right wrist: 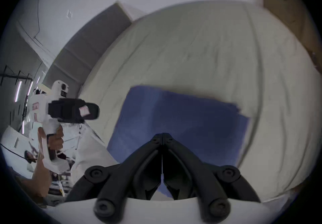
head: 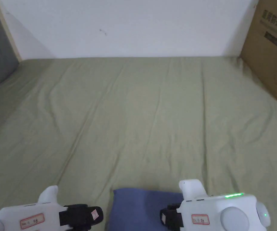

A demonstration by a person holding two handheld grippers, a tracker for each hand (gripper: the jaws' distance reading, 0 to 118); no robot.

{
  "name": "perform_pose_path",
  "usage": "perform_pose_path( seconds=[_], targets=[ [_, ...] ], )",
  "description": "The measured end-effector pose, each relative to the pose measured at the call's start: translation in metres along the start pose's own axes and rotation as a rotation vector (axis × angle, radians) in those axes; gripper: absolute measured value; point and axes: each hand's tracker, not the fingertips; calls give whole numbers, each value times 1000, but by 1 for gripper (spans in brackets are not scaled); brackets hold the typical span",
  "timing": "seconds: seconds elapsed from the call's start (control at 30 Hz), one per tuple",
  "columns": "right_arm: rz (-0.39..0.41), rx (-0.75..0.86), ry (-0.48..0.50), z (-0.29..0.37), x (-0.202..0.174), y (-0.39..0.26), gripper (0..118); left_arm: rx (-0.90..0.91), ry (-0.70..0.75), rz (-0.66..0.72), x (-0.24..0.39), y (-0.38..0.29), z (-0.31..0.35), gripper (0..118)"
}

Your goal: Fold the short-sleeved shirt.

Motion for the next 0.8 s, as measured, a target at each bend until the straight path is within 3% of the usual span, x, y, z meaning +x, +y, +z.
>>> perform_pose_path(
  seconds=[0.1, 0.13, 0.17, 0.23, 0.27, 0.37, 0.53, 0.7, 0.73, 0.8],
  targets=[
    [-29, -94, -82, -34, 13, -6, 0, -6, -15, 17, -18, -3, 0, 8],
    [-40, -102, -92, -36, 15, -8, 0, -10, -7, 20, -19, -5, -1, 27],
    [-51, -54, -37, -29, 14, -6, 0, -12, -3, 10, -21, -6, -4, 57],
    [-23, -48, -45, -24, 10, -2, 0, -44, -30, 17, -19, -7, -15, 116],
    [-1, -55, -52, -25, 10, -2, 0, -75, -67, 41, -20, -5, -22, 118],
    [-12, -62, -52, -24, 11, -1, 0, -99, -153, 122, -29, 0, -42, 118],
    [-60, -57, -30, -24, 17, -2, 0, -199, -137, 56, -21, 5, -89, 118],
    [-131, -57, 14, -22, 25, -3, 0, -237, -212, -9, -14, 10, -114, 118],
    [-133, -57, 15, -22, 25, -3, 0, -254, -216, -12, -13, 11, -118, 104],
    [-127, -60, 7, -21, 22, -2, 0, -261, -165, -1, -11, 8, -124, 20]
  ],
)
